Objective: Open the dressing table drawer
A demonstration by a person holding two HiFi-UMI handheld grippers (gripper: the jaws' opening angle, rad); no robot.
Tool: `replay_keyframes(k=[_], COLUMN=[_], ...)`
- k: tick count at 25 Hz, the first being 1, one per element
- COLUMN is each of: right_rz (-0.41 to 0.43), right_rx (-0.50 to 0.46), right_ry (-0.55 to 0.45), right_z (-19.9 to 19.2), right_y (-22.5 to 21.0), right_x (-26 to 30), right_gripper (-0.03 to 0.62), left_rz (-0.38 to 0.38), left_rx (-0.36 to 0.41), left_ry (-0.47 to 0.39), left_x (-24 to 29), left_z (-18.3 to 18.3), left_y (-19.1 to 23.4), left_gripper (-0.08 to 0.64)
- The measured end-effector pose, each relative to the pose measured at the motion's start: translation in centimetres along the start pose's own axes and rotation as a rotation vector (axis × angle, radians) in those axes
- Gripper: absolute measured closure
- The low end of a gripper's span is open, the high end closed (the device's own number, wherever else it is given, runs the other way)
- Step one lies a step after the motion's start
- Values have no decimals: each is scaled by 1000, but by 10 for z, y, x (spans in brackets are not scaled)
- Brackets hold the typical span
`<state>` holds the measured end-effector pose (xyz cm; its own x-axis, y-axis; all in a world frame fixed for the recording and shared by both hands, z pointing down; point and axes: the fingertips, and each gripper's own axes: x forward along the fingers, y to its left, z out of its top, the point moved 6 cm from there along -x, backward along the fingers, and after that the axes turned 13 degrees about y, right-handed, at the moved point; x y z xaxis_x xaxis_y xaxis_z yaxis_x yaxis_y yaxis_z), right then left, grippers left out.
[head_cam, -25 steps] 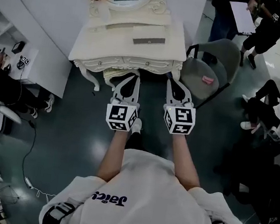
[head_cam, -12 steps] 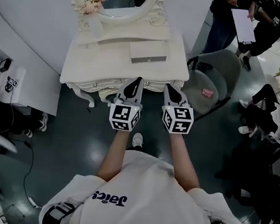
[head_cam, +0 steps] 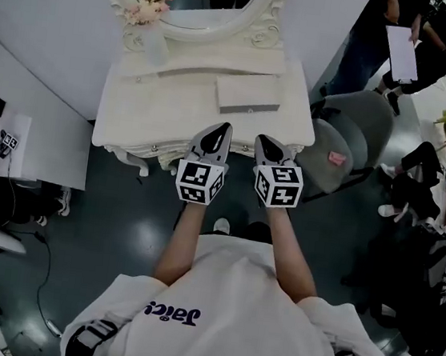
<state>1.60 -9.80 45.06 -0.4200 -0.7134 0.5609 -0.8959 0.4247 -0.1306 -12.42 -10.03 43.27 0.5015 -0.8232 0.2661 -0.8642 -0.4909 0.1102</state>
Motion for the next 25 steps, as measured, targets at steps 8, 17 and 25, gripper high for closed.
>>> replay_keyframes(k=[8,17,25], right_rz=[-29,30,69], right_rx=[80,186,211], right_ry=[92,250,346], right_z=[-17,-36,-44], right_y=[-31,-71,-107], right_x=[51,120,186], right_gripper=[584,581,581], left_rz=[-52,-45,-18], left_rx=[-42,-53,-72], left_ry=[74,106,151], left_x=[40,92,143], left_z=[-27,-32,-35], left_y=[21,45,67], left_gripper=[546,545,545])
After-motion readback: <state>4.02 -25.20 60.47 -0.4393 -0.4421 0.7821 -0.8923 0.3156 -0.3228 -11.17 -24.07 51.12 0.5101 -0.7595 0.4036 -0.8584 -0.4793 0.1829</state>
